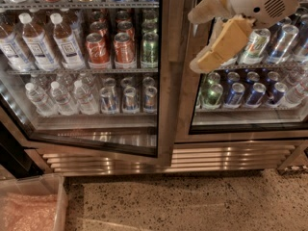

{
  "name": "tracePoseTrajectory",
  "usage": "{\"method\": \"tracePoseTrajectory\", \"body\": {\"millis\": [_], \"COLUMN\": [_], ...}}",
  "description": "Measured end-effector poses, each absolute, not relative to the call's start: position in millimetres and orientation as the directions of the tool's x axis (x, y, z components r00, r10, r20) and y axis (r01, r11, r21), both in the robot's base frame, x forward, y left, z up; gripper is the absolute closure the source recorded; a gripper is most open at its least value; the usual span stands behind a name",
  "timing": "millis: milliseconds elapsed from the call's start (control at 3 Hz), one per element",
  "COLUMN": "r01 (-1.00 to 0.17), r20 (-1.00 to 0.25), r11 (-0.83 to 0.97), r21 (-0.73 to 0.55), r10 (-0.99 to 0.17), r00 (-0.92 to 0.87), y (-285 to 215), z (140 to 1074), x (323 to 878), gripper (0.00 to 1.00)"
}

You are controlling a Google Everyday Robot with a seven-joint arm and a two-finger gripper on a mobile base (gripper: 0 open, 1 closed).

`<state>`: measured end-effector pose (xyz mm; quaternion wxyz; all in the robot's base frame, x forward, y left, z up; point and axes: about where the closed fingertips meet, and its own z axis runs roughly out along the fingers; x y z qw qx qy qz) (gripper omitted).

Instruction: Open left fridge door

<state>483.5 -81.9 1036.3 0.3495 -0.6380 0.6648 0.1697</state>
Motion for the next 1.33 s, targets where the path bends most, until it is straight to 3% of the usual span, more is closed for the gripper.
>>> {"method": "tracePoseTrajectory", "body": {"millis": [333, 667, 1333], "r01": [-0.967, -0.976, -0.979], "r20": [-0.681, -0.657, -0.646], "r11": [0.128, 0.038, -0.010], "r21": [-0.220, -0.213, -0.203], "r10": [-0.730, -0.745, -0.750], "r00": [0.059, 0.114, 0.142], "y": [-81.8, -62.9, -56.7], "z": [1036.3, 1033.6, 1034.8], "x": [483.5, 482.7, 473.8], "gripper": [0.17, 0.52, 0.97]}}
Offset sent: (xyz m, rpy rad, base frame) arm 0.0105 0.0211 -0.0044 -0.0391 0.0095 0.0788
